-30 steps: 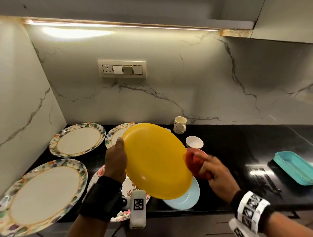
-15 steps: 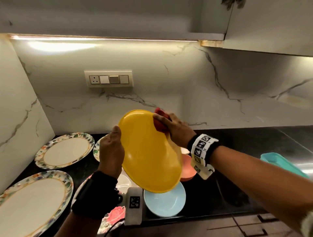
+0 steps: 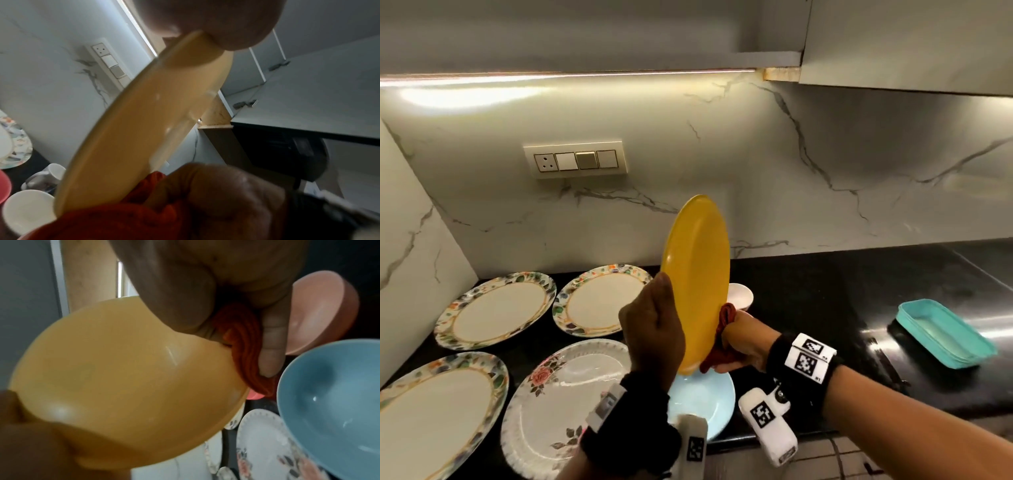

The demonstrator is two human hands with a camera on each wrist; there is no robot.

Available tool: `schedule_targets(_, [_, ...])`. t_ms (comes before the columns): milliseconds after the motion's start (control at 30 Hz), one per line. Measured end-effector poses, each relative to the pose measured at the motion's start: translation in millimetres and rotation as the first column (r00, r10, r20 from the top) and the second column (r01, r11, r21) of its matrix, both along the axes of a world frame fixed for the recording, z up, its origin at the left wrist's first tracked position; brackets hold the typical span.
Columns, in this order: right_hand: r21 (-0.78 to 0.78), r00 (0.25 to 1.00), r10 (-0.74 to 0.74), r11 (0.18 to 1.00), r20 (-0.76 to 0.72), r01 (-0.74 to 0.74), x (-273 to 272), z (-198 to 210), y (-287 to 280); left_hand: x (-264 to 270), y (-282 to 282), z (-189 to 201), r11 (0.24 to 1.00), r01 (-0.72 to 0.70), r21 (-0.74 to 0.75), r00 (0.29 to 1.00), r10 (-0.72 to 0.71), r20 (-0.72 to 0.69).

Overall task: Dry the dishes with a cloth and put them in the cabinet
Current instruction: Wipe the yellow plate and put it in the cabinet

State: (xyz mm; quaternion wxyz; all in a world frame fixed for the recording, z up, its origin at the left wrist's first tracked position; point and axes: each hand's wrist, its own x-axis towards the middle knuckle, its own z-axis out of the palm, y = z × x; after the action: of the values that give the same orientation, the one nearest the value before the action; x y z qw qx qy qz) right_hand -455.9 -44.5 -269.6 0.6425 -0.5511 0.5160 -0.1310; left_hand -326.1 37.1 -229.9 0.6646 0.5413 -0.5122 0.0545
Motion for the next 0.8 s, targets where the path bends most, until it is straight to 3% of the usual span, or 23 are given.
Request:
schedule_targets(233, [0.380,0.989,0.031,0.921,0.141,-0.083,-31,23,-4,-36,-2,-10,0.998,0.004,-0.055,0.966,0.011,0.258])
schedule_targets(433, [0.427,0.967,0.032,0.893,0.252,-0.141,-58,40,-2,-34,-1,-24,0.997,-0.072,-0.016,0.971,0.073,0.229])
schedule_targets(500, [0.420,0.947,-0.037,0.902,0.319,-0.106,-72,42,-1,-30,1,-34,0.995,-0.102,0.024,0.981,0.096,0.170])
schedule_targets(567, [0.348,0.940,-0.129,0.937,0.317,0.011,-88,41,-9,-24,5,-43,0.988,-0.133,0.085,0.987,0.124,0.102])
schedule_targets(667, [-0.039,0.976,-0.203,0.978,0.082,0.207,-116,24,-35,-13,13,-48,0.977,-0.141,0.162,0.990,0.139,0.026])
schedule_targets(733, [-0.216,0.966,-0.223,0.957,-0.132,0.192,-131,3,-50,-8,13,-44,0.972,-0.142,0.185,0.990,0.143,0.008])
schedule_targets(800, [-0.246,0.935,-0.186,0.963,-0.304,0.111,-142,-21,-59,-2,8,-40,0.970,-0.145,0.196,0.988,0.151,-0.018])
